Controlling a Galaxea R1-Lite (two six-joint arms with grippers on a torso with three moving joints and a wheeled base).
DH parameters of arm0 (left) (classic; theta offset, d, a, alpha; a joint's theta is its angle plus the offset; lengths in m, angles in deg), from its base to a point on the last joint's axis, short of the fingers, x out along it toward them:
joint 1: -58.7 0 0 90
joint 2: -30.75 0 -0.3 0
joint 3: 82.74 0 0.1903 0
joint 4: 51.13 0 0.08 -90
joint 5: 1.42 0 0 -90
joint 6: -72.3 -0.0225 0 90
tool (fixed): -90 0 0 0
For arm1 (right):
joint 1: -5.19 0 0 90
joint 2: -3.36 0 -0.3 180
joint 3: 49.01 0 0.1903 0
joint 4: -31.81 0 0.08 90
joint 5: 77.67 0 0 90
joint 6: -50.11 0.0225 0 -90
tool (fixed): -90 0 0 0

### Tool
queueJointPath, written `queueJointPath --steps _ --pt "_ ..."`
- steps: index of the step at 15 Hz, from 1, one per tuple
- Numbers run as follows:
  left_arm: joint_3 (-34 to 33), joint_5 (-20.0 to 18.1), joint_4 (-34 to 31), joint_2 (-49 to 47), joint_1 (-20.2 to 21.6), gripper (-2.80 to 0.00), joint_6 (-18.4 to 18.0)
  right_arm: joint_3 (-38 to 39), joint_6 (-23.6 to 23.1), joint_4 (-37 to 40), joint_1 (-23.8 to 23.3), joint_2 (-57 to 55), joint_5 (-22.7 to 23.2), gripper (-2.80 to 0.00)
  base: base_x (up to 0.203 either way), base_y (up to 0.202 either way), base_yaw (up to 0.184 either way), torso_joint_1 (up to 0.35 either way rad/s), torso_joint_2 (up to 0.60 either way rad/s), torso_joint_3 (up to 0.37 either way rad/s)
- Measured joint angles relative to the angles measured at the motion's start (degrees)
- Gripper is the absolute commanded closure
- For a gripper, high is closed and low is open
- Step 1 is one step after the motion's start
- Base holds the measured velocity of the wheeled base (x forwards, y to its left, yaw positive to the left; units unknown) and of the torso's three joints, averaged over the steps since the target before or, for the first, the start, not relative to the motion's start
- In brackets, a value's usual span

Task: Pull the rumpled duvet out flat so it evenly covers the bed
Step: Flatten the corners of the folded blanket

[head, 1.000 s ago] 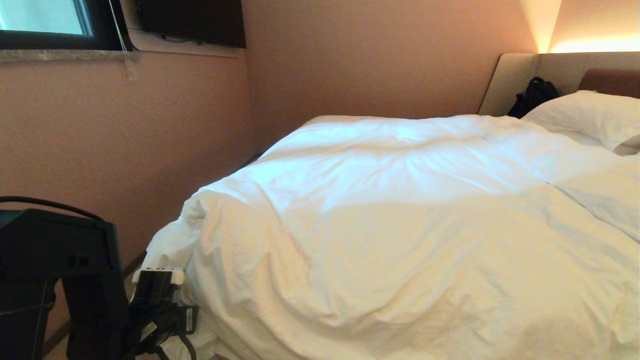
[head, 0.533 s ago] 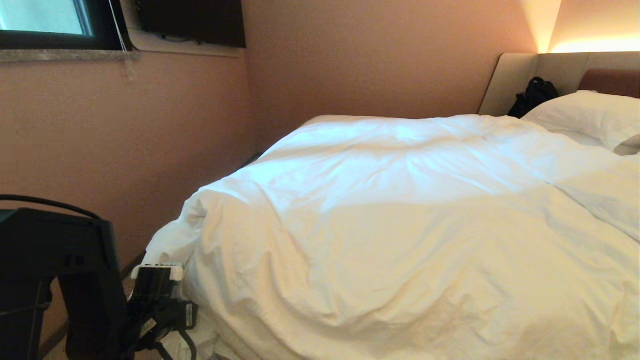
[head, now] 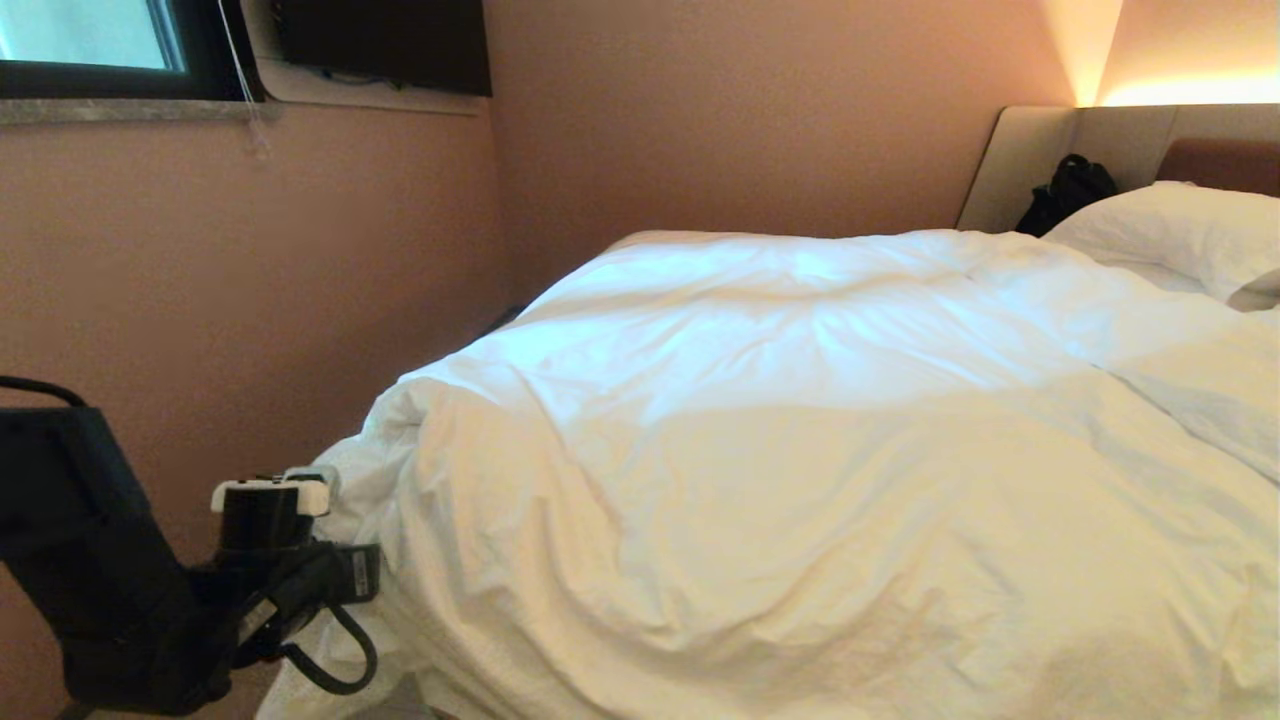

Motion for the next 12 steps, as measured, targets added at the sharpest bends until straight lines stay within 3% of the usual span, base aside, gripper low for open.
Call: queueJointPath --steps 3,8,12 --pt "7.3 -0.1 -9.1 8.9 0.5 0.0 0.6 0.0 0.0 0.0 0.0 0.0 0.0 0.0 0.0 0.0 0.0 0.0 0.0 0.0" --pt "32.1 -0.4 -30.8 15.3 1.1 0.0 6.1 0.0 0.0 0.0 0.0 0.0 0.0 0.0 0.0 0.0 0.0 0.0 0.0 0.0" --pt "45.3 -0.4 -35.4 10.0 1.1 0.0 7.9 0.0 0.0 0.0 0.0 0.0 0.0 0.0 0.0 0.0 0.0 0.0 0.0 0.0"
